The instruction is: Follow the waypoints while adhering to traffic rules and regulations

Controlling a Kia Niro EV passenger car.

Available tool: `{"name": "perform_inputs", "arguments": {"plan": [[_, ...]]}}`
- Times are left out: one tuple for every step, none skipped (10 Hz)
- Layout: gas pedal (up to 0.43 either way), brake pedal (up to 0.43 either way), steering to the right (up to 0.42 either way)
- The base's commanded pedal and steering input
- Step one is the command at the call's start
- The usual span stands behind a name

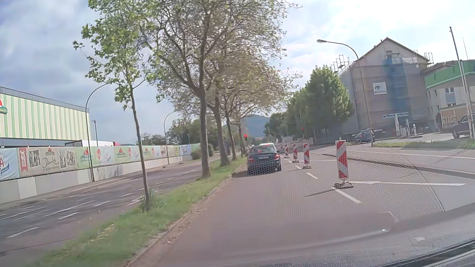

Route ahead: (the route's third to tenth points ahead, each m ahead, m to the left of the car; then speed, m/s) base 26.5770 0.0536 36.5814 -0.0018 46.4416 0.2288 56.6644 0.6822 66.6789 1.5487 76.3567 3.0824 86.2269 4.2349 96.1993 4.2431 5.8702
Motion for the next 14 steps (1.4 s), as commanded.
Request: {"name": "perform_inputs", "arguments": {"plan": [[0.0,0.043,0.0],[0.0,0.0,0.0],[0.0,0.0,0.0],[0.0,0.0,0.0],[0.028,0.0,0.0],[0.047,0.0,0.0],[0.067,0.0,0.0],[0.079,0.0,0.0],[0.087,0.0,0.0],[0.087,0.0,0.0],[0.087,0.0,0.0],[0.098,0.0,0.0],[0.11,0.0,0.0],[0.11,0.0,0.0]]}}
